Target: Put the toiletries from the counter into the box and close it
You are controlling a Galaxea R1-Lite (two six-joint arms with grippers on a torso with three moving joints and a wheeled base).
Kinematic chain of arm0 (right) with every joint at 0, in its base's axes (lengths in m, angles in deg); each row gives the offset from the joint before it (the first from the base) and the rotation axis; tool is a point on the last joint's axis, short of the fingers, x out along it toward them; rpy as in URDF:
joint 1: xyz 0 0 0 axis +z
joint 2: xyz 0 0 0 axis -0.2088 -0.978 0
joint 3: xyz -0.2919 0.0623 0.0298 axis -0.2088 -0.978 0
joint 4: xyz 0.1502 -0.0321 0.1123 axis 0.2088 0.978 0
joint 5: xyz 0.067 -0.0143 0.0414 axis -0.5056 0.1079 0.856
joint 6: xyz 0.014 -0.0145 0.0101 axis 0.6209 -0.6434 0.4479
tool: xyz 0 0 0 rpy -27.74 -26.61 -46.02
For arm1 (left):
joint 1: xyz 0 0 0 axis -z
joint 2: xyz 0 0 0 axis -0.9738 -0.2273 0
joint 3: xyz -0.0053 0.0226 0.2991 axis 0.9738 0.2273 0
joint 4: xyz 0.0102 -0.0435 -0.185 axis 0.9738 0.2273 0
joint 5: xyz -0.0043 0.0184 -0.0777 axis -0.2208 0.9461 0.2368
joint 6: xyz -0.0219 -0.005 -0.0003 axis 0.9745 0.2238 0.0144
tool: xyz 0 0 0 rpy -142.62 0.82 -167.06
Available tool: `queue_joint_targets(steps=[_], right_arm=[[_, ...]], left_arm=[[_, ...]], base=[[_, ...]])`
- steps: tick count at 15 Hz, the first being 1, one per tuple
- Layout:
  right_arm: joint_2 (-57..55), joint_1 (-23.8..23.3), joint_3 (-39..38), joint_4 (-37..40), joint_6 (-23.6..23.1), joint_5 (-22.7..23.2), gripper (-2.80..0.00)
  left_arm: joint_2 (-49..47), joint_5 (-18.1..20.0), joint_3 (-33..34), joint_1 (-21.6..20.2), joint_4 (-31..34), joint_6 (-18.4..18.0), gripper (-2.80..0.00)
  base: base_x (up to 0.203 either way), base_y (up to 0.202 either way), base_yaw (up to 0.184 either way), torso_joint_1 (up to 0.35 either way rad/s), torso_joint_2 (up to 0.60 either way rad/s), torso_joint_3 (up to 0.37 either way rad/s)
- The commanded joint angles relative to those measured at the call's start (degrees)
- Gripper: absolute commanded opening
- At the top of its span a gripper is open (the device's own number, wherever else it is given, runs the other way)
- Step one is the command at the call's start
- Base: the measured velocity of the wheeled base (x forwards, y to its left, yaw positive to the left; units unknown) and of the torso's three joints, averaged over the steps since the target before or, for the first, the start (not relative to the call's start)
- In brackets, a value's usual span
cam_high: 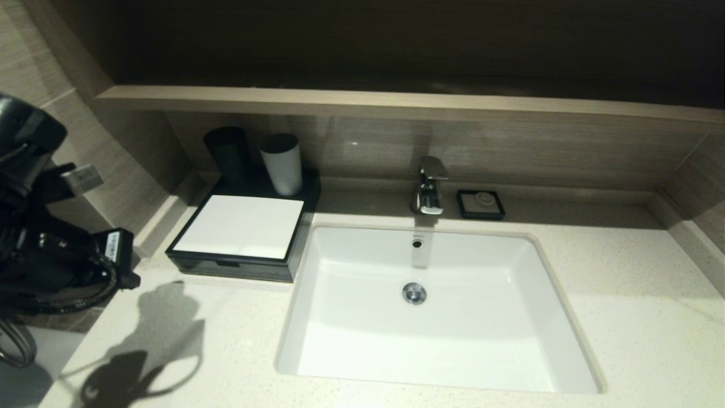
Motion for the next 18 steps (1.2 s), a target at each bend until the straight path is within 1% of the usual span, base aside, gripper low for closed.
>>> queue_joint_targets(steps=[1,3,5,6,8,10,12,13,15,18], right_arm=[[0.1,0.0,0.0,0.0,0.0,0.0,-2.8],[0.1,0.0,0.0,0.0,0.0,0.0,-2.8],[0.1,0.0,0.0,0.0,0.1,0.0,-2.8],[0.1,0.0,0.0,0.0,0.1,0.0,-2.8],[0.1,0.0,0.0,0.0,0.0,0.0,-2.8],[0.1,0.0,0.0,0.0,0.0,0.0,-2.8],[0.1,0.0,0.0,0.0,0.0,0.0,-2.8],[0.1,0.0,0.0,0.0,0.0,0.0,-2.8],[0.1,0.0,0.0,0.0,0.1,0.0,-2.8],[0.1,0.0,0.0,0.0,0.1,0.0,-2.8]], left_arm=[[7.4,-0.9,4.3,0.0,-3.9,-0.7,-2.8],[13.0,-3.9,9.9,-0.1,-9.4,-3.8,-2.8],[18.0,-8.5,15.5,-0.1,-15.6,-6.9,-2.8],[20.0,-10.2,17.0,-0.1,-17.6,-7.9,-2.8],[22.9,-11.6,18.1,-0.1,-18.6,-8.6,-2.8],[26.2,-11.8,19.0,-0.1,-18.6,-9.1,-2.8],[30.5,-12.8,20.4,-0.1,-18.6,-11.1,-2.8],[32.3,-14.7,21.3,-0.1,-18.7,-11.9,-2.8],[35.6,-20.9,22.3,-0.1,-18.6,-12.5,-2.8],[39.5,-25.4,22.1,-0.2,-17.4,-12.8,-2.8]], base=[[0.0,0.0,0.0,0.0,0.0,0.0],[0.0,0.0,0.0,0.0,0.0,0.0],[0.0,0.0,0.0,0.0,0.0,0.0],[0.0,0.0,0.0,0.0,0.0,0.0],[0.0,0.0,0.0,0.0,0.0,0.0],[0.0,0.0,0.0,0.0,0.0,0.0],[0.0,0.0,0.0,0.0,0.0,0.0],[0.0,0.0,0.0,0.0,0.0,0.0],[0.0,0.0,0.0,0.0,0.0,0.0],[0.0,0.0,0.0,0.0,0.0,0.0]])
